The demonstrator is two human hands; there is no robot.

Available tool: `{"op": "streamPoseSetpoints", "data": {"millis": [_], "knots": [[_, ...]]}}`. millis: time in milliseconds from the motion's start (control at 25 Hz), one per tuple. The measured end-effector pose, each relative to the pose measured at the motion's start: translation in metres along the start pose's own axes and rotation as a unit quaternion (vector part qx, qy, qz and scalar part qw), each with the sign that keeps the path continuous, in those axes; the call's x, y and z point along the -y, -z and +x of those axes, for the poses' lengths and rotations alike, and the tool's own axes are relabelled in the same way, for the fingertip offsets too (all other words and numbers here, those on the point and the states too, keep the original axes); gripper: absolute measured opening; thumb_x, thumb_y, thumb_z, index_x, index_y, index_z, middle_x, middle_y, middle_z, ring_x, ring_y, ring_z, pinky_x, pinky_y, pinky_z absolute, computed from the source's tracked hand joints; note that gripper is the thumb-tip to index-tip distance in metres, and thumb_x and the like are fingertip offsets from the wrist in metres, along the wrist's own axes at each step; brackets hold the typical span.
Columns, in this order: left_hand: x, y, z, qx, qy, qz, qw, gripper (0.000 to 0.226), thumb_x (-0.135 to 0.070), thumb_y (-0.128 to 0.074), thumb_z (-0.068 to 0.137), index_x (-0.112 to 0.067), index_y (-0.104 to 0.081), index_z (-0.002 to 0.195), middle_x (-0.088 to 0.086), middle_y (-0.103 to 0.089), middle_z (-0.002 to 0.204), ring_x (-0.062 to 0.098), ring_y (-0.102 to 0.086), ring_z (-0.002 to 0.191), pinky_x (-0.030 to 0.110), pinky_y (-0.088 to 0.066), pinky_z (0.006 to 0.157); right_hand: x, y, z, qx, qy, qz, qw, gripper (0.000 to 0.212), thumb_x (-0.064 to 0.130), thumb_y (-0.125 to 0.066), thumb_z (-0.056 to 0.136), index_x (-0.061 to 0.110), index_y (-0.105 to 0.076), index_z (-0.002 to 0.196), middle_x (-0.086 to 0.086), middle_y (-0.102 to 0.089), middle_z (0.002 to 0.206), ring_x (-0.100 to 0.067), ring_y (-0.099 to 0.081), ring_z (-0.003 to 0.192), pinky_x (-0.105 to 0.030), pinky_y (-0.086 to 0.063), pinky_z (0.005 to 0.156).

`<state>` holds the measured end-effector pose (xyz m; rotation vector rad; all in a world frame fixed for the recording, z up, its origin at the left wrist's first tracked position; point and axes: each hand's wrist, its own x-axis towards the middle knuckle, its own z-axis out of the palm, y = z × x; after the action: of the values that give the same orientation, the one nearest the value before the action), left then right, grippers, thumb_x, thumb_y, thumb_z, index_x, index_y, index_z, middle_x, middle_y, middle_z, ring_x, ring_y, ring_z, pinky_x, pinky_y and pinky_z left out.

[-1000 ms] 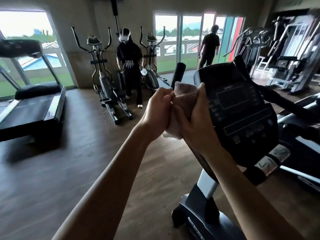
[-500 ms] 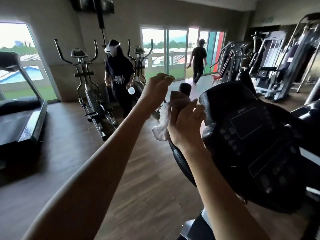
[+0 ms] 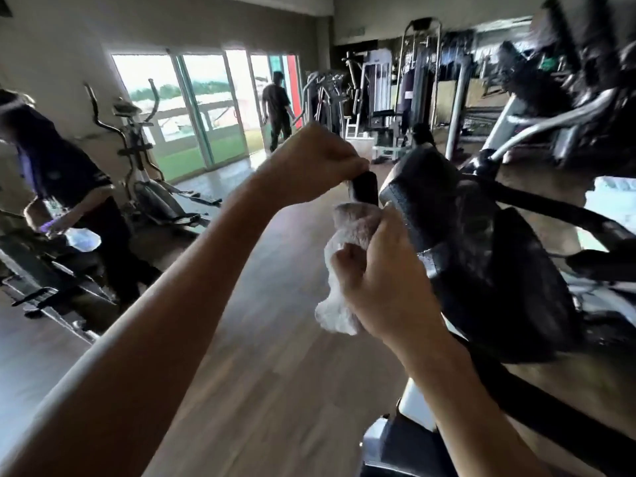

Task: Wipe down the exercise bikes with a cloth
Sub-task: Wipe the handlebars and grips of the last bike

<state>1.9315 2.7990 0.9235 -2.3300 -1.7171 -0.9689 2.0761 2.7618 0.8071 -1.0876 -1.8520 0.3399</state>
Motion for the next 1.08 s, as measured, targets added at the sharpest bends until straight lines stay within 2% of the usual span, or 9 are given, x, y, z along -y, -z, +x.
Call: {"op": "streamPoseSetpoints", "data": {"millis": [160,280,400,520,640,840,920,1000,1080], "knots": [[0.005,-0.007,-0.001,-0.015,-0.020,-0.027,0.999,0.037,-0.022,-0.066,0.096,0.002,-0.069,0.068,0.019,-0.054,0.056,0.010,-0.040,0.047,0.015,-0.033,0.048,0.018,-0.007,0.003,-0.042,-0.062,-0.062,0.995,0.078,0.053,-0.059,0.084,0.000,-0.040,0.137,-0.014,-0.057,0.126,-0.034,-0.061,0.110,-0.037,-0.049,0.085],[0.007,-0.007,-0.005,-0.017,-0.015,-0.053,0.998,0.035,-0.023,-0.067,0.097,0.000,-0.070,0.071,0.007,-0.048,0.053,0.008,-0.039,0.045,0.014,-0.032,0.047,0.014,-0.012,0.001,-0.063,-0.046,-0.037,0.996,0.078,0.043,-0.068,0.089,-0.003,-0.037,0.144,-0.018,-0.054,0.135,-0.035,-0.059,0.119,-0.038,-0.047,0.094],[0.006,-0.007,-0.008,-0.016,0.000,-0.074,0.997,0.034,-0.021,-0.067,0.097,0.002,-0.071,0.073,0.002,-0.045,0.054,0.008,-0.037,0.048,0.015,-0.031,0.047,0.007,-0.004,0.002,-0.046,-0.031,0.040,0.998,0.068,0.034,-0.061,0.092,-0.004,-0.039,0.144,-0.020,-0.058,0.133,-0.033,-0.059,0.119,-0.033,-0.044,0.101],[0.007,-0.008,-0.010,-0.022,0.012,-0.110,0.994,0.038,-0.018,-0.068,0.097,-0.003,-0.064,0.063,-0.008,-0.041,0.047,0.004,-0.036,0.045,0.013,-0.030,0.047,0.004,0.017,-0.001,-0.041,-0.043,0.108,0.992,0.045,0.022,-0.061,0.095,0.007,-0.048,0.135,-0.003,-0.067,0.108,-0.008,-0.065,0.098,-0.010,-0.046,0.083],[0.012,-0.008,-0.008,-0.013,0.013,-0.143,0.990,0.037,-0.018,-0.069,0.096,-0.004,-0.064,0.063,-0.011,-0.044,0.046,0.004,-0.036,0.043,0.012,-0.029,0.047,-0.002,0.046,-0.001,-0.072,-0.050,0.097,0.991,0.044,0.013,-0.066,0.095,0.010,-0.049,0.136,0.018,-0.059,0.101,0.025,-0.054,0.089,0.006,-0.035,0.078],[0.021,-0.002,0.007,0.022,-0.039,-0.140,0.989,0.039,-0.023,-0.070,0.096,0.011,-0.069,0.077,0.027,-0.052,0.063,0.011,-0.036,0.051,0.022,-0.031,0.048,0.006,0.045,0.013,-0.079,-0.029,0.008,0.996,0.063,0.026,-0.067,0.095,0.006,-0.036,0.146,0.000,-0.051,0.129,-0.006,-0.049,0.116,0.011,-0.021,0.082],[0.032,-0.001,0.016,0.048,-0.070,-0.148,0.985,0.035,-0.025,-0.070,0.096,0.007,-0.073,0.080,0.026,-0.059,0.065,0.017,-0.044,0.055,0.028,-0.037,0.052,0.016,0.020,0.012,-0.116,0.001,-0.009,0.993,0.065,0.036,-0.069,0.092,-0.002,-0.041,0.137,-0.012,-0.046,0.134,-0.005,-0.042,0.115,0.007,-0.020,0.092],[0.042,0.002,0.020,0.076,-0.096,-0.160,0.979,0.024,-0.026,-0.071,0.095,-0.004,-0.080,0.088,0.015,-0.068,0.066,0.019,-0.053,0.059,0.031,-0.043,0.053,0.021,0.001,0.012,-0.225,0.011,-0.028,0.974,0.063,0.046,-0.068,0.089,-0.005,-0.052,0.121,-0.019,-0.049,0.123,-0.001,-0.039,0.107,0.004,-0.023,0.095],[0.049,0.003,0.021,0.092,-0.123,-0.188,0.970,0.016,-0.022,-0.072,0.095,-0.011,-0.082,0.102,-0.005,-0.073,0.072,0.007,-0.062,0.064,0.020,-0.048,0.060,0.020,-0.006,0.010,-0.288,0.016,-0.073,0.955,0.059,0.049,-0.068,0.092,-0.004,-0.061,0.119,-0.016,-0.060,0.115,-0.010,-0.052,0.104,-0.005,-0.033,0.097]]}}
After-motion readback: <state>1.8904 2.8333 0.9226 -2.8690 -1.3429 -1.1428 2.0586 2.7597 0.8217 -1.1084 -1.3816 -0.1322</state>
